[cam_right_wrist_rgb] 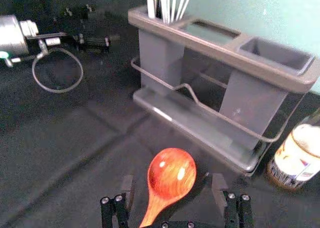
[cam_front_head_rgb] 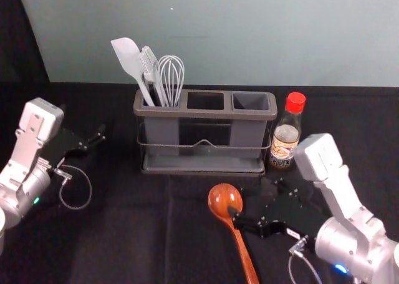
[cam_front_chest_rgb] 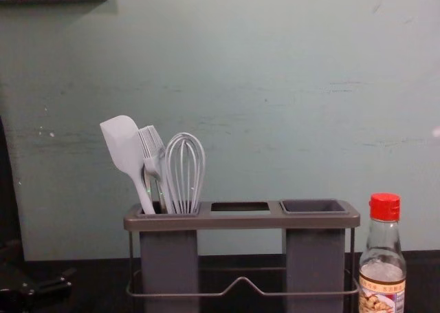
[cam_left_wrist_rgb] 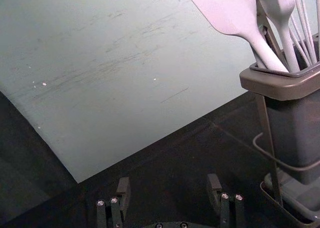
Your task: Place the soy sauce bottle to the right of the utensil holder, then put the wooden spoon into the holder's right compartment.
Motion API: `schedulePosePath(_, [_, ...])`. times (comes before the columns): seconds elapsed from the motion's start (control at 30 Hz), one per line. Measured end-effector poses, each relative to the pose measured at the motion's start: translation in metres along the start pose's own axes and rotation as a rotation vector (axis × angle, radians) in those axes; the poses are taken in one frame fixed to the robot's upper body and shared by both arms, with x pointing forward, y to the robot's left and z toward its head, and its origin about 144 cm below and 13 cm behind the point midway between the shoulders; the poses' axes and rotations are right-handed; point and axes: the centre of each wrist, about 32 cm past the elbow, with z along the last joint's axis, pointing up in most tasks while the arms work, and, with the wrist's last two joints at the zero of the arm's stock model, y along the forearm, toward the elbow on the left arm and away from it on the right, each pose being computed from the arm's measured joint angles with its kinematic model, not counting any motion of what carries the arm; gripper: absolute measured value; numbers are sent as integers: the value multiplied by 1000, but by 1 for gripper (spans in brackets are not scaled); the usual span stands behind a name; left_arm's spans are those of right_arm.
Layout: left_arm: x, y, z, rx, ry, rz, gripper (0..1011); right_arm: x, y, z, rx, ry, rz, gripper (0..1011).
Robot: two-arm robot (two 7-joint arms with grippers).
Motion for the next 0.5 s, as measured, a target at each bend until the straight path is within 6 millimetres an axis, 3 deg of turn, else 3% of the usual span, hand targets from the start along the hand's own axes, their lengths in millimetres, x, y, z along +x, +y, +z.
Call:
schedulePosePath(0.3, [0,0,0,0,0,0,1005,-13,3,21,-98,22,-16,1003])
schedulePosePath(0.5, [0,0,0,0,0,0,1005,-21,15,30,-170,68,-75,1003])
